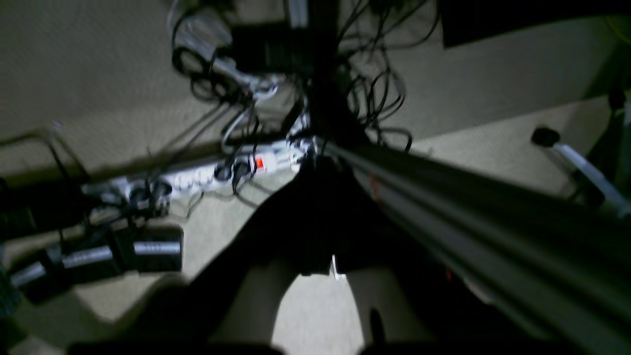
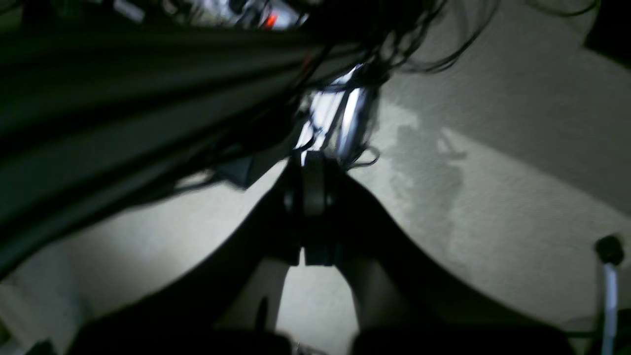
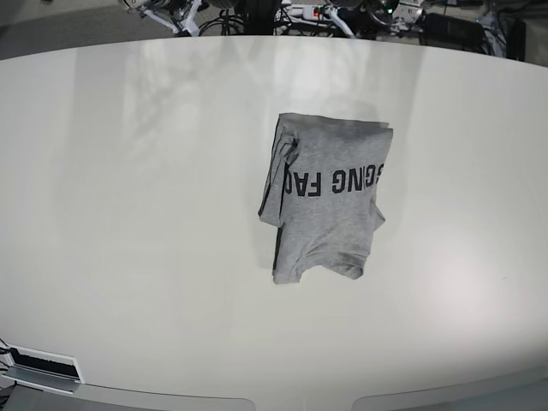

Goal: Layout the t-shirt on the table in an organized manner, then fold the t-shirt properly

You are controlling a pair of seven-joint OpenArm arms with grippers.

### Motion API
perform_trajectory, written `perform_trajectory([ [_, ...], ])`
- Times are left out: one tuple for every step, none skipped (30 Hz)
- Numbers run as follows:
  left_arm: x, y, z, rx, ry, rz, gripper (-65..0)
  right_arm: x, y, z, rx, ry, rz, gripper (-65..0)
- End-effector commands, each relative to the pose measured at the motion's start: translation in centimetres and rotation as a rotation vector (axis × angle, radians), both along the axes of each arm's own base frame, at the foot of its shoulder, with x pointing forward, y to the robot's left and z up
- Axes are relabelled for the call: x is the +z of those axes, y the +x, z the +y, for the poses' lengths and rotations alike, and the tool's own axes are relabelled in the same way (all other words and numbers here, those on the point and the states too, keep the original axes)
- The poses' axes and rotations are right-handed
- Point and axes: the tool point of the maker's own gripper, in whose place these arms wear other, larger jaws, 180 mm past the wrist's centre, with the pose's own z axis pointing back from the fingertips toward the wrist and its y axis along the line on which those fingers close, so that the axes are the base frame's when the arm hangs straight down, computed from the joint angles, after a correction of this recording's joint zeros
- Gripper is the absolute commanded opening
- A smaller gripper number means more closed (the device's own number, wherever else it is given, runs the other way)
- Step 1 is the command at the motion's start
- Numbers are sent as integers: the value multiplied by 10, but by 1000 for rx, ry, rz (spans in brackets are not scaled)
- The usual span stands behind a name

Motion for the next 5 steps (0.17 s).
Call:
perform_trajectory([
  [1, 0, -1, -2, -8, -9, -650, 1, 1, 1, -3, 3, -7, -650],
  [1, -2, -2, -2, -9, -6, -650, 1, 1, 2, -5, 4, -7, -650],
  [1, -3, -2, -1, -10, -4, -650, 1, 1, 3, -7, 7, -7, -650],
  [1, -4, -2, 0, -10, -3, -650, 1, 0, 5, -9, 10, -7, -650],
  [1, -4, -2, 3, -11, -3, -650, 1, 0, 7, -9, 13, -7, -650],
])
